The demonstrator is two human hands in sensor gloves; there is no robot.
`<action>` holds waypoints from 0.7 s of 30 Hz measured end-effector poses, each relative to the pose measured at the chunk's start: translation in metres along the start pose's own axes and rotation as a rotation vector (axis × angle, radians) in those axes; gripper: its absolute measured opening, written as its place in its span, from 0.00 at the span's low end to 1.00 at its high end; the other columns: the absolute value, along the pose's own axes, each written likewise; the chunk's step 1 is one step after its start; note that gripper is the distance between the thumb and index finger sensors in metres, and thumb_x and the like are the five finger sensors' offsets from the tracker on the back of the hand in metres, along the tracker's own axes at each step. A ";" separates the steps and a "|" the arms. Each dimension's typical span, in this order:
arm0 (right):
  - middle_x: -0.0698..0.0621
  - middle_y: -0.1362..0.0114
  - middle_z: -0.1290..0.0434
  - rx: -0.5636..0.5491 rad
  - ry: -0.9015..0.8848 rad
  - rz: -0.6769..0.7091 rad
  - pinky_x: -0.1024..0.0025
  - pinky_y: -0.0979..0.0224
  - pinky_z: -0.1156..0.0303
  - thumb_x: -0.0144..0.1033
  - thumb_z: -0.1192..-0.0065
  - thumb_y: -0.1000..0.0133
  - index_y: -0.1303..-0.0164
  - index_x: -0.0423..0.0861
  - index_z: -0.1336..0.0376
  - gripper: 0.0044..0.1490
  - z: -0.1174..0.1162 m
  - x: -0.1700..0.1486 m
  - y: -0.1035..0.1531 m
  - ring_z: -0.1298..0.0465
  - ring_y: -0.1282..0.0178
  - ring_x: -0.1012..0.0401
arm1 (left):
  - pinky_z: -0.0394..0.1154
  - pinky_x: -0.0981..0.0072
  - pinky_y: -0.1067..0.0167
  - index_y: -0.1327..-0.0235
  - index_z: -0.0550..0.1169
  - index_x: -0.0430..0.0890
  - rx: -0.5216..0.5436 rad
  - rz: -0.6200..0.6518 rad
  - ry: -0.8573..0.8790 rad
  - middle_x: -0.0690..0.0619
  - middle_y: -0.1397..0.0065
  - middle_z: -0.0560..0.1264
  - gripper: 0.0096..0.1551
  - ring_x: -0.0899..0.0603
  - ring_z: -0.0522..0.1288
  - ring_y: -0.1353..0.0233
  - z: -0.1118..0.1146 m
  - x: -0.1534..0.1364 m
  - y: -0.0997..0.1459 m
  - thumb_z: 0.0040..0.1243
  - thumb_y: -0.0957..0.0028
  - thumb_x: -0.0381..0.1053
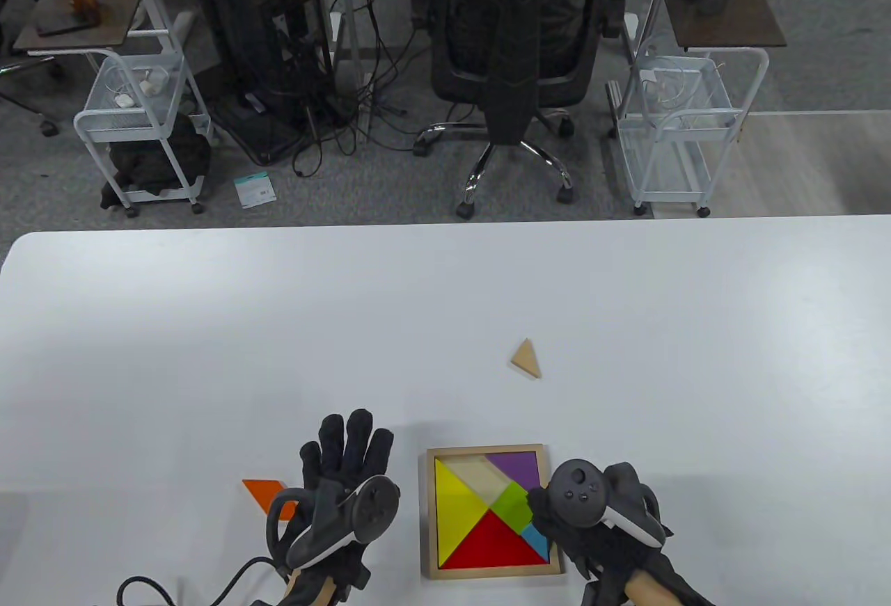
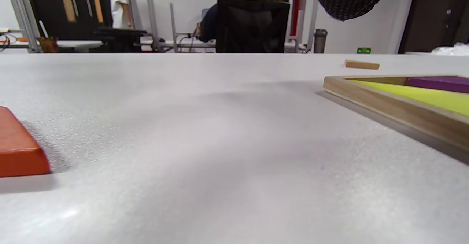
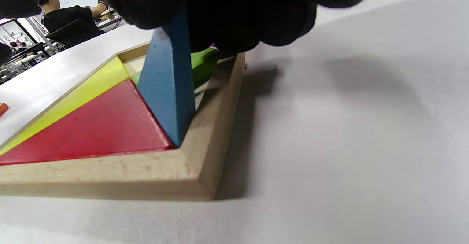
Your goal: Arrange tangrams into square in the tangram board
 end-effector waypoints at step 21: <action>0.51 0.19 0.53 -0.109 0.260 -0.079 0.64 0.26 0.41 0.50 0.38 0.55 0.26 0.60 0.49 0.45 -0.005 0.010 0.009 0.47 0.23 0.51 | 0.44 0.24 0.27 0.19 0.44 0.50 -0.036 -0.031 0.032 0.39 0.18 0.30 0.44 0.25 0.34 0.20 0.003 -0.008 0.000 0.48 0.39 0.62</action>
Point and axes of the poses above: the tracker on the back of each hand, its own x axis roughly to the thumb side, its own y axis roughly from the fingertips to the wrist, z = x × y, the point moved 4 cm from there along -y, roughly from the wrist to the fingertips
